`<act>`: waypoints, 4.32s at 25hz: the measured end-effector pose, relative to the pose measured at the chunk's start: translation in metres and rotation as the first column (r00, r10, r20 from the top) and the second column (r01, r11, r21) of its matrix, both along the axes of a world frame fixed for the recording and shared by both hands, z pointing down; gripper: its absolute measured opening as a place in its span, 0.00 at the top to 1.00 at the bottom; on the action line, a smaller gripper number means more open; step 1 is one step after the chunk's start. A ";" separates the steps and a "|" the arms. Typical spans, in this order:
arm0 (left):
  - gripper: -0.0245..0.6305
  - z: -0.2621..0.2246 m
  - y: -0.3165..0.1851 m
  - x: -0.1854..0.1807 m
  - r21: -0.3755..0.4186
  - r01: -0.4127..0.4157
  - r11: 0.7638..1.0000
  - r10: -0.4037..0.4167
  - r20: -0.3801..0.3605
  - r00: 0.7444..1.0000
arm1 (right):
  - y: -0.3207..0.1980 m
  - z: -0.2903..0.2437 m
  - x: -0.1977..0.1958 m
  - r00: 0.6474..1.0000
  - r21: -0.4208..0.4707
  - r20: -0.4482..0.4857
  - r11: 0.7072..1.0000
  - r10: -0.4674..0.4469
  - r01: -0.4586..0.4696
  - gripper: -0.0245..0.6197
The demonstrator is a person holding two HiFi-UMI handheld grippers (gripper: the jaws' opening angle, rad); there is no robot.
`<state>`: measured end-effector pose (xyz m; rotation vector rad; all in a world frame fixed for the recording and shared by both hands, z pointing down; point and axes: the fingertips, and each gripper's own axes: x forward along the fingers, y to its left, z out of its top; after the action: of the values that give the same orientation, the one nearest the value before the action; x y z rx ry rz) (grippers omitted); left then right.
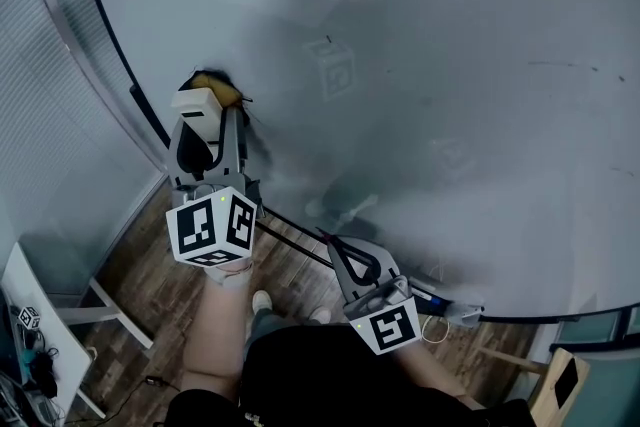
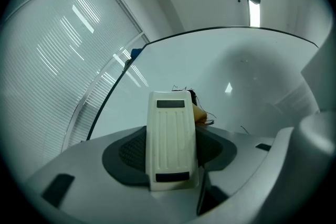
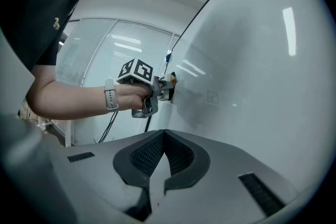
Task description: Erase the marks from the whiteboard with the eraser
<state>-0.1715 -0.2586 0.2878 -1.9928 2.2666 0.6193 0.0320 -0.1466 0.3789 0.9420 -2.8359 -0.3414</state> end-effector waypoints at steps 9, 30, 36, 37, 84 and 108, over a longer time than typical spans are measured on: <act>0.58 -0.003 0.012 0.041 0.058 0.011 0.998 -0.008 -0.055 0.998 | 0.010 -0.001 0.048 1.000 0.001 0.014 1.000 -0.008 0.008 0.92; 0.57 0.071 0.085 0.179 -0.163 -0.297 0.941 0.321 0.149 0.935 | 0.079 0.017 0.096 0.997 -0.013 -0.019 0.998 0.069 -0.069 0.92; 0.57 0.064 0.079 0.129 -0.146 -0.304 0.941 0.319 0.091 0.943 | 0.106 0.012 0.079 0.995 -0.010 -0.006 0.994 0.104 -0.104 0.92; 0.57 0.058 0.076 0.120 -0.140 -0.297 0.945 0.311 0.094 0.946 | 0.109 0.010 0.077 0.994 -0.002 -0.004 0.994 0.113 -0.113 0.92; 0.57 0.116 0.169 0.078 -0.402 -0.329 0.855 0.467 0.315 0.826 | 0.153 0.020 -0.016 0.997 -0.079 0.014 0.994 0.071 -0.070 0.92; 0.57 0.203 0.429 -0.111 -0.474 0.012 0.881 0.060 0.136 0.989 | 0.260 0.086 -0.200 0.913 -0.259 -0.017 0.884 -0.408 0.390 0.92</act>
<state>-0.2828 0.1702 0.4907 -2.1694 2.4781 -0.1068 -0.1675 0.1137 0.4644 0.2843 -2.8980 -0.0473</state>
